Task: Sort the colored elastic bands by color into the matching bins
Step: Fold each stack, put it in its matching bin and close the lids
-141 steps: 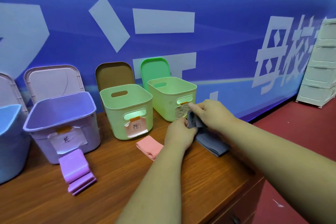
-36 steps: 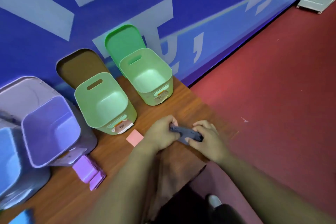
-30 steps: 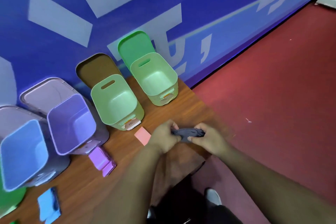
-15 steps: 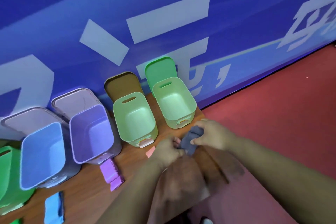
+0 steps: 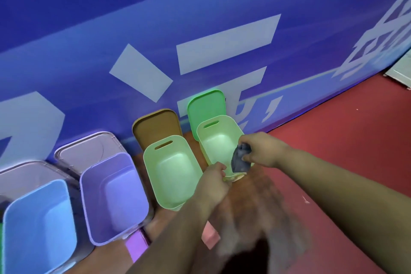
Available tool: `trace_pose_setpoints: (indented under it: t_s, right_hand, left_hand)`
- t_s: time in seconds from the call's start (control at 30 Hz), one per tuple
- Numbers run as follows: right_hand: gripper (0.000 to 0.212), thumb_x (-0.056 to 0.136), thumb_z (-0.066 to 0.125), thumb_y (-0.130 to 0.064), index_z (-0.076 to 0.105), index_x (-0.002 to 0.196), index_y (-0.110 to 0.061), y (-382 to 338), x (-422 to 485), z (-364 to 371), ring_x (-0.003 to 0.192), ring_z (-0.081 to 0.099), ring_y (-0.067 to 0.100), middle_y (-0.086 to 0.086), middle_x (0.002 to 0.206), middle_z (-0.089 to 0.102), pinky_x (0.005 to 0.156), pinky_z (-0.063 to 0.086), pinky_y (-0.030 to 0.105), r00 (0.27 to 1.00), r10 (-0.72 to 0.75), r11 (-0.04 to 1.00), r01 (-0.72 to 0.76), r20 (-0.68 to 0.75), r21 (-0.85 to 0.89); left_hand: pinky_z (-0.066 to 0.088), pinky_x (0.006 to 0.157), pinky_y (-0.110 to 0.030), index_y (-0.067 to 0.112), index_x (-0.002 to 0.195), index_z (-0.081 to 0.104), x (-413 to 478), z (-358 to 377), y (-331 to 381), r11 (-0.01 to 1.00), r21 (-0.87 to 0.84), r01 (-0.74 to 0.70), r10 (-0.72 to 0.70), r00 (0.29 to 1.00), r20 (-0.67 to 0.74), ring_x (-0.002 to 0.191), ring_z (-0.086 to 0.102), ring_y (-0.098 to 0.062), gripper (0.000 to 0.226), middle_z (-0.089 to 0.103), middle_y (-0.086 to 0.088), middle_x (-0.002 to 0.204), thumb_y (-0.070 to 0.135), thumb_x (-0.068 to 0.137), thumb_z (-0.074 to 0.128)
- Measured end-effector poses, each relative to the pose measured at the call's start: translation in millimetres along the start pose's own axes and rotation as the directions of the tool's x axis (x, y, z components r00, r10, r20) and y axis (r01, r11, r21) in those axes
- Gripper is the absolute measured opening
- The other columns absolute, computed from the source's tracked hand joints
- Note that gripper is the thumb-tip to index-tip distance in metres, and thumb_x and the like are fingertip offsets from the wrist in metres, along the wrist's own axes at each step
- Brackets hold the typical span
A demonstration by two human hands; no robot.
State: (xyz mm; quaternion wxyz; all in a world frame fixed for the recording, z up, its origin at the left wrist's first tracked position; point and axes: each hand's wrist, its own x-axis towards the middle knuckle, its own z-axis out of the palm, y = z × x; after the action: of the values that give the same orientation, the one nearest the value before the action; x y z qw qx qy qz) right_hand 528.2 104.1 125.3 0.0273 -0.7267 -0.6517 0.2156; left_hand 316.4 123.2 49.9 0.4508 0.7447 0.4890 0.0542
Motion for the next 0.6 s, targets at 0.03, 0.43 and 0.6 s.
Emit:
trace_pose_setpoints:
  t_s: [0.03, 0.43, 0.6]
  right_hand:
    - [0.020, 0.089, 0.072, -0.028, 0.065, 0.106, -0.021, 3, 9, 2, 0.088, 0.058, 0.021, -0.004, 0.096, 0.065, 0.072, 0.045, 0.033, 1.000, 0.002, 1.000, -0.002, -0.001, 0.012]
    - [0.023, 0.090, 0.064, -0.017, 0.063, 0.112, -0.012, 27, 81, 60, 0.106, 0.062, 0.035, 0.011, 0.113, 0.067, 0.082, 0.050, 0.040, 0.941, -0.127, 0.979, 0.169, 0.313, -0.111]
    - [0.034, 0.094, 0.065, -0.019, 0.064, 0.127, -0.011, 26, 100, 67, 0.117, 0.062, 0.032, 0.011, 0.127, 0.067, 0.077, 0.039, 0.028, 0.867, -0.105, 0.961, 0.215, 0.486, -0.175]
  left_hand:
    - [0.042, 0.087, -0.019, 0.013, 0.135, 0.062, 1, 0, -1, 1.000, 0.002, 0.003, -0.003, 1.000, -0.021, 0.112, 0.065, -0.023, 0.046, 0.066, -0.005, 0.121, 0.011, 0.090, 0.068]
    - [0.050, 0.089, -0.027, 0.017, 0.107, 0.080, 18, 14, 2, 0.997, 0.082, 0.008, 0.001, 0.994, -0.112, 0.096, 0.070, -0.024, 0.027, 0.072, -0.007, 0.106, 0.007, 0.084, 0.070]
    - [0.050, 0.081, -0.028, 0.017, 0.100, 0.081, 18, 15, 3, 0.995, 0.096, 0.015, -0.002, 0.992, -0.128, 0.090, 0.069, -0.026, 0.024, 0.069, -0.008, 0.098, 0.006, 0.083, 0.067]
